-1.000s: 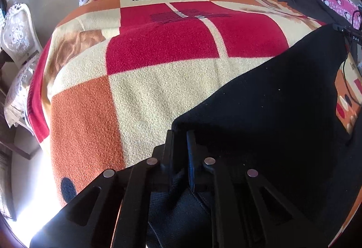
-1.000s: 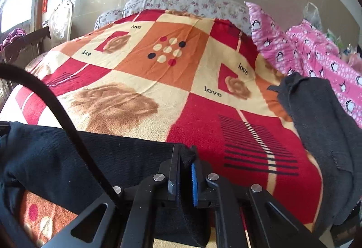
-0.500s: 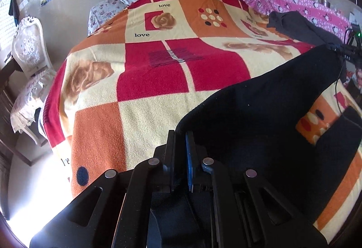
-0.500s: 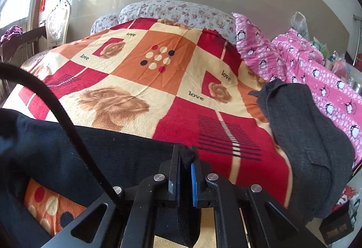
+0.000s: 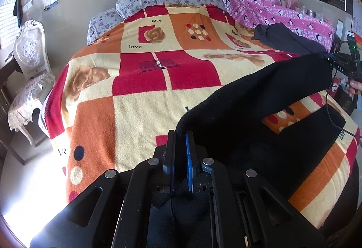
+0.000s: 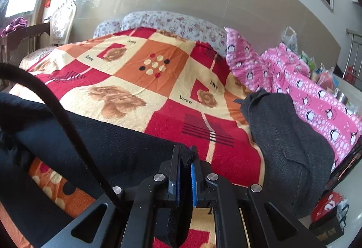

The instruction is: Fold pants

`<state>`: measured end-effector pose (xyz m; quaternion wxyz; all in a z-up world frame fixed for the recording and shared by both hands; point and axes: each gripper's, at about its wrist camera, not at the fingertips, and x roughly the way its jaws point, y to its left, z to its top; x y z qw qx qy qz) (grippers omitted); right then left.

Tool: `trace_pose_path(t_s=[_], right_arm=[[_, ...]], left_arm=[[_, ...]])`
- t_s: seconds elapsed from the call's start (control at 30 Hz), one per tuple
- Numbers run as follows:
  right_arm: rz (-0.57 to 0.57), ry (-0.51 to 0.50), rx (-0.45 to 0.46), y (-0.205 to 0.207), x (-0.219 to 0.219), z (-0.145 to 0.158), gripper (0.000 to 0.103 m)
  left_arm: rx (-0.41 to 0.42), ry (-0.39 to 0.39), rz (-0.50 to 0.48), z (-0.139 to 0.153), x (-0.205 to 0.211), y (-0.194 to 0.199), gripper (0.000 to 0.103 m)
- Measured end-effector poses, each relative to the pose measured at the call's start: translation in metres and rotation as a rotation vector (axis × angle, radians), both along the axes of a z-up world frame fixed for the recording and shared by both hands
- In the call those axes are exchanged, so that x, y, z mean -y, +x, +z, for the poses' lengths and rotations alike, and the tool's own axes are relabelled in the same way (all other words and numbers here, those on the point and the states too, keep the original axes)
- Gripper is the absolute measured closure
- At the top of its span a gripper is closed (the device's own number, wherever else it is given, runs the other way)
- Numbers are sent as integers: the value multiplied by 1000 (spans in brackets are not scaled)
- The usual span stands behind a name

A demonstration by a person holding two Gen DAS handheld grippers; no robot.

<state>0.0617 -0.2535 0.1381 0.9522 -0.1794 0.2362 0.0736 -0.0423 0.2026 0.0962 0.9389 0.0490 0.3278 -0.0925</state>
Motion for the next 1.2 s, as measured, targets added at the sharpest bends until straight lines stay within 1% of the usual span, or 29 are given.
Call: trace_pose_path(t_s=[0.1,0.13,0.23,0.3,0.33,0.4,0.43,0.5,0.53,0.57,0.6,0.63,0.67,0.7,0.8,0.83,0.9,0.93,0.97,1.03,1.1,1.13,1.2], right_arm=[[49,-95,50,-41,-6,-6,97],[69,-126,54,-54,-7,-10,97],[141,-163,35,-98,-6,-30,97],[177,-202,4,-124,-6,-50,97],[187,-200,-15,-136,-4,-61,97],[210,-139,-67,-156,5,-77,97],[212,-119,-88,-161,7,-83,97],[208,-72,-106,-173,15,-91,97],[209,-34,-118,-177,19,-94,97],[204,10,-146,-180,24,-96,94],[192,41,-173,-181,26,-98,85],[186,86,-211,-181,31,-100,80],[196,137,-240,-182,36,-100,71],[209,187,-256,-183,40,-99,67],[218,312,-268,-189,54,-91,66],[213,369,-265,-189,61,-85,66],[182,441,-247,-181,69,-73,65],[137,470,-238,-176,74,-69,63],[95,491,-237,-168,76,-67,58],[82,524,-255,-150,72,-67,58],[86,514,-275,-138,60,-70,58],[110,506,-292,-136,50,-72,58],[211,492,-340,-141,30,-78,58]], left_arm=[[4,-25,-5,-5,-1,-27,96],[3,-36,-2,-8,-3,-36,96],[-12,-77,8,-21,-8,-61,96],[-28,-66,14,-34,-5,-76,96],[-36,-57,13,-41,-3,-82,96],[-66,-45,19,-56,0,-92,96],[-78,-50,27,-62,-1,-94,96],[-89,-78,42,-67,-4,-98,96],[-88,-94,50,-67,-6,-99,96],[-87,-104,55,-67,-7,-100,96],[-86,-106,57,-66,-8,-100,96],[-86,-102,58,-65,-8,-100,96],[-85,-96,58,-65,-7,-100,96],[-84,-86,57,-64,-6,-100,96],[-75,-40,51,-60,-2,-104,96],[-71,-30,49,-57,-2,-106,96],[-70,-5,51,-52,-1,-109,96],[-70,4,52,-50,-1,-110,96],[-74,9,52,-49,-1,-111,96],[-85,-1,55,-44,-4,-114,96],[-102,-3,67,-41,-6,-116,96],[-106,2,71,-40,-7,-118,96],[-110,24,87,-38,-10,-125,96]])
